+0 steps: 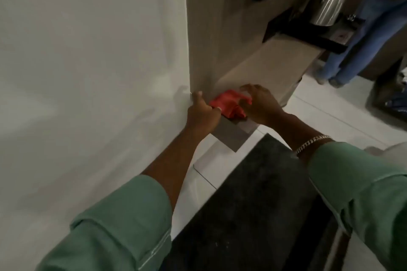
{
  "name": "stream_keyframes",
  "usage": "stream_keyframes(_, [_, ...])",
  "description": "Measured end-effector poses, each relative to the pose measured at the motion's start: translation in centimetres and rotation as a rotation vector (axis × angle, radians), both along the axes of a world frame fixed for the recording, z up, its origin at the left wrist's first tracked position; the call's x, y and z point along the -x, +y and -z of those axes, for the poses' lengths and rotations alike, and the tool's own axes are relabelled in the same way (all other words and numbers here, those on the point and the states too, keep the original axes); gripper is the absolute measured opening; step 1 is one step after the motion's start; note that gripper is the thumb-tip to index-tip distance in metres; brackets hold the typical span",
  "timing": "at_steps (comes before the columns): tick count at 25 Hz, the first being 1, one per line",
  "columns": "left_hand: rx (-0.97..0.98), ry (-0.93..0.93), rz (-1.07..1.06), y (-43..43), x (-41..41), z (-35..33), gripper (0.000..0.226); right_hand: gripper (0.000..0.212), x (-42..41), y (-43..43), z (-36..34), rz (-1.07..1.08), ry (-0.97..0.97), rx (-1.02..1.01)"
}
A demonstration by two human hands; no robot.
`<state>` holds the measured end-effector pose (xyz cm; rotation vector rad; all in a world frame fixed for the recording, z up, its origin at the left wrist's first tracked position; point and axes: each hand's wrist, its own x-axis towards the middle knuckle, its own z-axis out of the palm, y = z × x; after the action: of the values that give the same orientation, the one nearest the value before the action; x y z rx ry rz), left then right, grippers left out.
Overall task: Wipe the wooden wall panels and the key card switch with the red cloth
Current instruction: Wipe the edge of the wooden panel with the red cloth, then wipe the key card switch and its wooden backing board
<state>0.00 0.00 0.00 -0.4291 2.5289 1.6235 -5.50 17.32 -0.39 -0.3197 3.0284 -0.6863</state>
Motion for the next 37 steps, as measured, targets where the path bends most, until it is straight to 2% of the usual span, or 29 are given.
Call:
stream_keyframes(2, [-0.159, -0.098, -0.048, 1.1, 1.7, 2.7, 0.078, 0.048, 1.9, 0.6, 2.3, 0.130, -0.034, 0.049])
stream_keyframes(4, [-0.338, -0.194, -0.095, 1.9, 2.8, 5.1, 0.072, 0.048, 2.9, 0.7, 4.1, 0.204, -0.082, 0.089])
stream_keyframes(7, [-0.555, -0.259, -0.177, 2.9, 4.5, 7.1, 0.042, 0.046, 4.3, 0.2, 6.0, 0.238, -0.107, 0.103])
stream_keyframes(9, [-0.627, -0.260, -0.232, 3.2, 5.1, 7.7, 0.026, 0.044, 4.9, -0.1, 5.8, 0.304, -0.172, 0.161])
stream_keyframes(11, [-0.685, -0.276, -0.232, 3.2, 4.9, 8.2, 0.027, 0.015, 5.0, -0.1, 5.5, 0.329, -0.304, 0.233])
stream_keyframes(12, [-0.725, -0.292, -0.222, 3.2, 4.4, 8.1, 0.034, 0.008, 4.4, -0.2, 5.2, 0.292, -0.368, 0.258])
stream_keyframes(14, [-0.811, -0.313, -0.239, 2.6, 3.0, 7.9, 0.051, 0.013, 2.9, -0.7, 4.9, 0.187, -0.487, 0.296])
stream_keyframes(16, [-0.863, -0.300, -0.287, 1.1, 1.3, 7.2, 0.054, 0.018, 0.7, -1.8, 4.1, 0.098, -0.504, 0.376])
stream_keyframes(19, [-0.929, -0.180, -0.357, -2.2, -1.7, 4.5, 0.039, 0.018, -2.6, -4.4, 1.2, 0.046, -0.435, 0.545])
stream_keyframes(21, [-0.900, -0.068, -0.392, -5.2, -4.0, 1.5, 0.035, 0.009, -4.7, -7.1, -1.6, 0.052, -0.415, 0.634])
stream_keyframes(23, [-0.823, 0.062, -0.400, -8.7, -6.8, -2.2, 0.041, 0.019, -7.2, -10.8, -4.8, 0.023, -0.396, 0.682])
stream_keyframes(25, [-0.731, 0.172, -0.408, -12.2, -9.9, -6.1, 0.043, 0.043, -10.2, -15.0, -7.6, -0.053, -0.280, 0.726])
stream_keyframes(27, [-0.640, 0.267, -0.442, -15.5, -13.4, -9.9, 0.040, 0.054, -13.6, -18.9, -10.3, -0.161, 0.050, 0.691])
stream_keyframes(29, [-0.595, 0.354, -0.463, -18.9, -17.2, -13.5, 0.038, 0.054, -17.4, -23.0, -13.1, -0.364, 0.356, 0.612])
stream_keyframes(31, [-0.636, 0.413, -0.449, -22.0, -20.9, -16.9, 0.037, 0.051, -20.8, -27.0, -15.7, -0.543, 0.451, 0.528])
stream_keyframes(33, [-0.644, 0.465, -0.421, -25.4, -25.0, -20.5, 0.040, 0.053, -24.5, -31.3, -17.9, -0.629, 0.518, 0.484])
stream_keyframes(37, [-0.453, 0.542, -0.357, -30.5, -32.3, -26.5, 0.046, 0.053, -30.2, -38.0, -21.3, -0.690, 0.715, 0.633])
